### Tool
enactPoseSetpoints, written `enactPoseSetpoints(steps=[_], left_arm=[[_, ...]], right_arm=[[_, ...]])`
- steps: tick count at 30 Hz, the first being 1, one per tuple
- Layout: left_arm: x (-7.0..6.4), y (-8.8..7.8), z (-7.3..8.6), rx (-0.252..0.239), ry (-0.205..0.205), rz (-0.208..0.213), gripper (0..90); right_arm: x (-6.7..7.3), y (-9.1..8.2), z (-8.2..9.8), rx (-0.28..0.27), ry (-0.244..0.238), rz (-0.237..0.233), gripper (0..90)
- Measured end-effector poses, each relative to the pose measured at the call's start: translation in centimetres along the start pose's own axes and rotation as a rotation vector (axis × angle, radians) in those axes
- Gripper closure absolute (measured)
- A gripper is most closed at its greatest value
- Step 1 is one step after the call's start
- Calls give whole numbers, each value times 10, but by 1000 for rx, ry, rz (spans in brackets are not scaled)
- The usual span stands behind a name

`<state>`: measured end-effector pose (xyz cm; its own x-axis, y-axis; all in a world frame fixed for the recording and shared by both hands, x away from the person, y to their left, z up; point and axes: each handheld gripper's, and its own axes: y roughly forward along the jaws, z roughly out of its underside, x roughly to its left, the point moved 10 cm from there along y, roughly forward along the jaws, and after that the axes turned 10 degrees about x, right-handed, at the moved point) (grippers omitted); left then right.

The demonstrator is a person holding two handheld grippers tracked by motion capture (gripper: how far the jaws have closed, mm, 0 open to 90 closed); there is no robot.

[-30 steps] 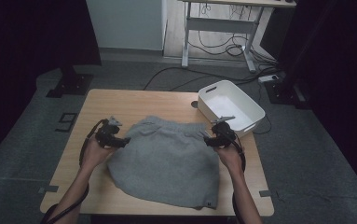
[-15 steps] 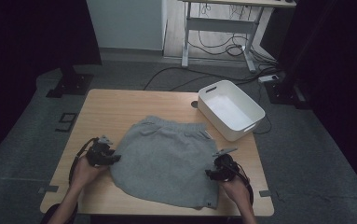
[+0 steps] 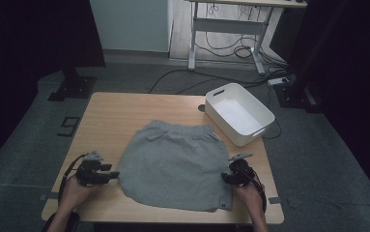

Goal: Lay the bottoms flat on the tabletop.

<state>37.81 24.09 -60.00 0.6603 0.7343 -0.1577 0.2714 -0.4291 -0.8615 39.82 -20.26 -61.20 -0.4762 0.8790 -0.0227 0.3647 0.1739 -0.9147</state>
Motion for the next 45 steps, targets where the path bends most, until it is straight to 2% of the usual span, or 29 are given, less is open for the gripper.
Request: enactPoseSetpoints(steps=[2, 4, 5, 6, 8, 11, 12, 14, 16, 17, 18, 19, 20, 21, 23, 25, 26, 28, 30, 32, 34, 36, 38, 41, 43, 45], left_arm=[[-6, 8, 0, 27, 14, 10, 492], [-14, 9, -4, 49, 43, 30, 716], [-16, 6, -8, 42, 46, 35, 795], [-19, 0, -16, 19, 47, 47, 836], [-27, -17, -40, -59, 51, 77, 851], [-38, -25, -72, -93, 92, 63, 864], [-43, -22, -84, -85, 117, 59, 858], [-47, -9, -100, -60, 136, 54, 830], [-48, 17, -114, -14, 160, 35, 783], [-48, 29, -118, 6, 164, 39, 739], [-49, 38, -120, 28, 171, 43, 717], [-46, 49, -121, 66, 175, 23, 697], [-44, 50, -122, 76, 175, 2, 663], [-42, 47, -122, 73, 174, -16, 640], [-42, 32, -120, 41, 170, -18, 578], [-43, 7, -108, 21, 176, -28, 535], [-44, 0, -103, 20, 181, -25, 511], [-52, -9, -88, 30, 185, 15, 492], [-60, -10, -71, 52, 199, 44, 502], [-67, -3, -56, 85, 203, 85, 537], [-71, 9, -50, 101, 196, 106, 552], [-72, 24, -53, 111, 188, 116, 556], [-74, 37, -65, 96, 191, 121, 560], [-77, 52, -89, 73, 200, 119, 554], [-80, 58, -103, 61, 222, 99, 549], [-80, 54, -113, 43, 224, 93, 532]], right_arm=[[1, 0, 1, -13, 15, -9, 472], [0, 0, 2, -17, 21, -16, 468], [0, 0, 3, -19, 25, -20, 468], [0, 0, 3, -20, 26, -20, 468], [0, 0, 3, -20, 30, -23, 468], [0, 0, 3, -25, 33, -28, 464], [0, 0, 3, -26, 33, -28, 464], [0, 0, 3, -32, 33, -29, 463], [0, 0, 3, -35, 34, -30, 463], [0, 0, 3, -37, 34, -30, 462], [0, 0, 3, -39, 34, -29, 460], [0, 0, 4, -40, 34, -30, 460], [0, 0, 4, -43, 37, -28, 457], [0, 0, 4, -46, 38, -28, 457], [0, 0, 4, -50, 39, -28, 452], [-1, 0, 4, -49, 37, -29, 446], [-1, 1, 4, -47, 38, -27, 443], [-1, 1, 4, -48, 39, -27, 443], [-1, 1, 4, -50, 42, -28, 440], [0, 0, 5, -50, 45, -28, 437], [0, 0, 5, -48, 45, -26, 434], [0, 0, 5, -39, 42, -27, 415], [0, -2, 5, -31, 38, -14, 392], [7, -18, -4, -82, 25, -2, 389], [17, -27, -12, -110, -2, -12, 389], [36, -32, -22, -126, -44, -59, 386]])
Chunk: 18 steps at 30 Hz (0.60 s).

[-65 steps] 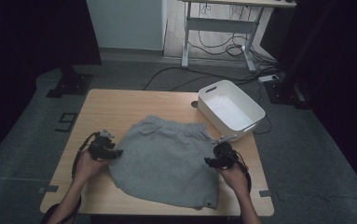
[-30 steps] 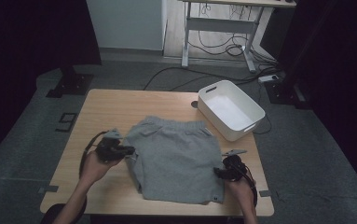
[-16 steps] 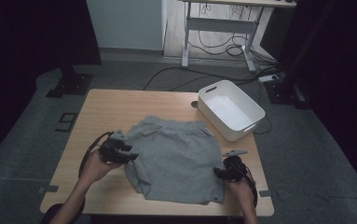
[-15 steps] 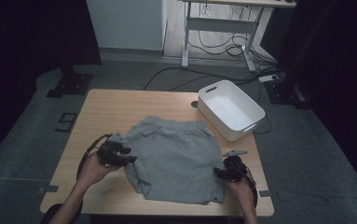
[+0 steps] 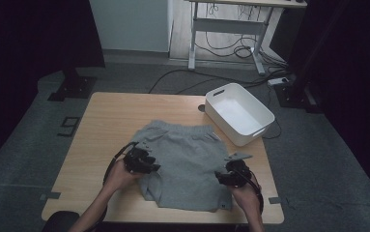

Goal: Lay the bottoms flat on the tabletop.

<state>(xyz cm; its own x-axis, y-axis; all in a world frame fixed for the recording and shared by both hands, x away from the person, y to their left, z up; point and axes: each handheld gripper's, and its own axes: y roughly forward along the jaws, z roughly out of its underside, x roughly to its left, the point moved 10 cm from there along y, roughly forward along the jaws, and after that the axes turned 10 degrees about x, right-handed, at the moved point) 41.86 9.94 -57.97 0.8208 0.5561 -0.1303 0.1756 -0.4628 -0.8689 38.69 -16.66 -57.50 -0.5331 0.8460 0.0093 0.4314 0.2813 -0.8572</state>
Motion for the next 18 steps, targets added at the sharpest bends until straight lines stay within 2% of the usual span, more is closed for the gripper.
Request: enactPoseSetpoints(steps=[2, 3, 5, 8, 9, 13, 14, 16, 18], left_arm=[[1, -10, -2, -20, 0, -4, 526], [2, -14, -1, -25, 3, -15, 514], [7, -23, 5, -34, -5, -35, 507], [16, -33, 21, -37, -35, -57, 506], [17, -35, 26, -36, -39, -58, 504], [18, -39, 44, -48, -52, -67, 496], [18, -39, 48, -49, -57, -75, 495], [22, -37, 53, -44, -67, -85, 498], [26, -35, 57, -32, -78, -96, 501]], right_arm=[[17, 2, -9, -6, -32, -52, 376], [34, 6, -16, -9, -59, -105, 374], [55, 12, -25, -9, -90, -170, 374], [86, 21, -39, -9, -145, -253, 374], [100, 25, -45, -4, -168, -285, 374], [143, 38, -63, 12, -248, -346, 365], [150, 42, -67, 17, -264, -350, 359], [165, 55, -76, 40, -311, -335, 354], [174, 68, -82, 66, -339, -316, 359]])
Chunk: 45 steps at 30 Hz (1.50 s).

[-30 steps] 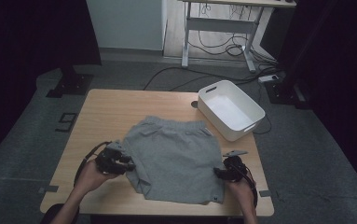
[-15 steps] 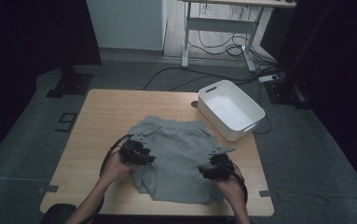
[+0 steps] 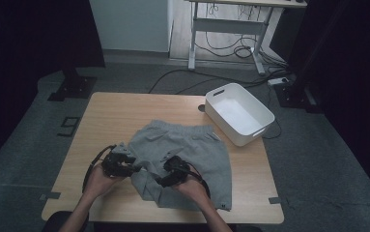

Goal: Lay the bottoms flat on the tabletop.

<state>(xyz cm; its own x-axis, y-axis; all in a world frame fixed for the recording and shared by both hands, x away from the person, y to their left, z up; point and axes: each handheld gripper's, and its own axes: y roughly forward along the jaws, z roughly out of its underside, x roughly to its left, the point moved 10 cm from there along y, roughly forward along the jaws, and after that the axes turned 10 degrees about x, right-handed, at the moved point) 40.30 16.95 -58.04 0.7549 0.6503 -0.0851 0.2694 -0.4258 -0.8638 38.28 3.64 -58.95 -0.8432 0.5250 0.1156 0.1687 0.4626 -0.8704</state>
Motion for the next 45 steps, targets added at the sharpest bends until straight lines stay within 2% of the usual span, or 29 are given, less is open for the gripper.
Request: enactPoseSetpoints(steps=[2, 3, 4, 5, 6, 8, 10, 13, 15, 18, 21, 24, 27, 29, 31, 33, 36, 38, 40, 43, 45], left_arm=[[4, 3, 2, 11, -5, -10, 505], [7, 5, 4, 20, -6, -18, 505], [9, 8, 5, 27, -9, -25, 505], [10, 9, 6, 28, -12, -24, 508], [12, 11, 6, 31, -19, -25, 509], [14, 13, 7, 40, -19, -34, 508], [13, 11, 7, 35, -16, -40, 507], [5, -1, 1, 3, -5, -25, 508], [-4, -11, -4, -10, 17, -22, 520], [-20, -16, -11, -10, 65, 20, 568], [-25, -3, -15, 21, 88, 16, 575], [-17, 19, -11, 72, 77, -12, 565], [-11, 31, -4, 99, 69, -25, 583], [-11, 33, -1, 90, 75, -30, 652], [-11, 31, 1, 92, 70, -26, 779], [-11, 26, 4, 90, 76, -30, 837], [-14, 5, 6, 18, 50, 21, 846], [-14, -11, 9, -34, 36, 37, 844], [-13, -34, 17, -84, 20, 42, 839], [-8, -59, 38, -116, -6, 45, 831], [-3, -69, 67, -91, -37, 46, 819]], right_arm=[[-5, 11, -8, 22, -19, 55, 497], [-9, 12, -11, 21, -13, 85, 506], [-17, 12, -14, 17, 11, 109, 532], [-31, 10, -16, 3, 62, 142, 562], [-36, 9, -16, 1, 76, 152, 562], [-53, 9, -12, 11, 133, 158, 562], [-65, 10, -5, 40, 150, 181, 561], [-69, 7, 2, 38, 164, 161, 548], [-66, 3, 3, 25, 165, 138, 548], [-59, -2, 6, 28, 148, 118, 549], [-56, -8, 12, 26, 142, 95, 544], [-55, -13, 25, 35, 143, 91, 524], [-61, -22, 45, 43, 150, 114, 502], [-69, -31, 61, 44, 170, 131, 495], [-78, -40, 78, 40, 202, 156, 490], [-86, -48, 92, 31, 237, 165, 489], [-96, -58, 111, 24, 275, 188, 488], [-100, -62, 118, 18, 293, 190, 487], [-104, -66, 125, 18, 306, 197, 486], [-108, -67, 132, 15, 320, 195, 487], [-109, -67, 137, 17, 327, 195, 487]])
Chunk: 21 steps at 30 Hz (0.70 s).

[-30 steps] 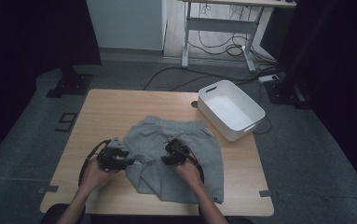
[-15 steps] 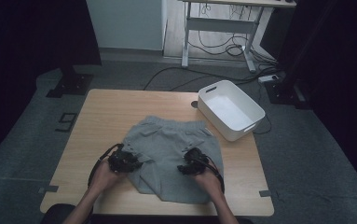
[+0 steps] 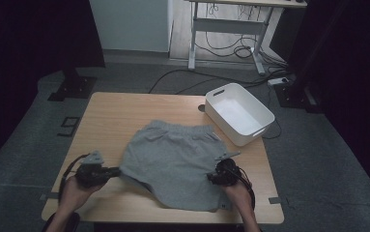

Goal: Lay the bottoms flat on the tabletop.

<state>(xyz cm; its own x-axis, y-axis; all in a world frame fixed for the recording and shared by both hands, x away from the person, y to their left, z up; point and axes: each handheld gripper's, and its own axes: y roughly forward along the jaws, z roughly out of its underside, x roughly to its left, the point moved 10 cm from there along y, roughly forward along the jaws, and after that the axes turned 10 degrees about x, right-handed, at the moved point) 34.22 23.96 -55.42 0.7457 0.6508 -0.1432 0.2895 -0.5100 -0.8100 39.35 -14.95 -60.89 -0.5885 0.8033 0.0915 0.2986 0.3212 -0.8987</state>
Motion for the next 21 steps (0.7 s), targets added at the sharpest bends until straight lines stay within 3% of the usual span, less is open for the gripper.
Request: enactPoseSetpoints(steps=[2, 4, 6, 10, 12, 17, 21], left_arm=[[4, -4, 19, 21, -26, 16, 803], [12, -10, 35, 29, -49, 5, 738], [20, -15, 37, 8, -86, 1, 679], [30, -8, 16, -26, -89, -39, 524], [34, 9, -2, -16, -82, -67, 472], [51, 56, -27, 60, -78, -139, 402], [58, 75, -25, 131, -69, -189, 393]], right_arm=[[-1, -1, 2, -7, 6, -4, 483], [-3, -3, 3, -3, 9, 12, 456], [-4, -8, 5, -12, 15, 19, 441], [-7, -19, 9, -35, 32, 31, 423], [-9, -22, 14, -31, 50, 42, 402], [-14, -22, 32, -11, 97, 97, 326], [-21, -20, 44, 25, 101, 152, 328]])
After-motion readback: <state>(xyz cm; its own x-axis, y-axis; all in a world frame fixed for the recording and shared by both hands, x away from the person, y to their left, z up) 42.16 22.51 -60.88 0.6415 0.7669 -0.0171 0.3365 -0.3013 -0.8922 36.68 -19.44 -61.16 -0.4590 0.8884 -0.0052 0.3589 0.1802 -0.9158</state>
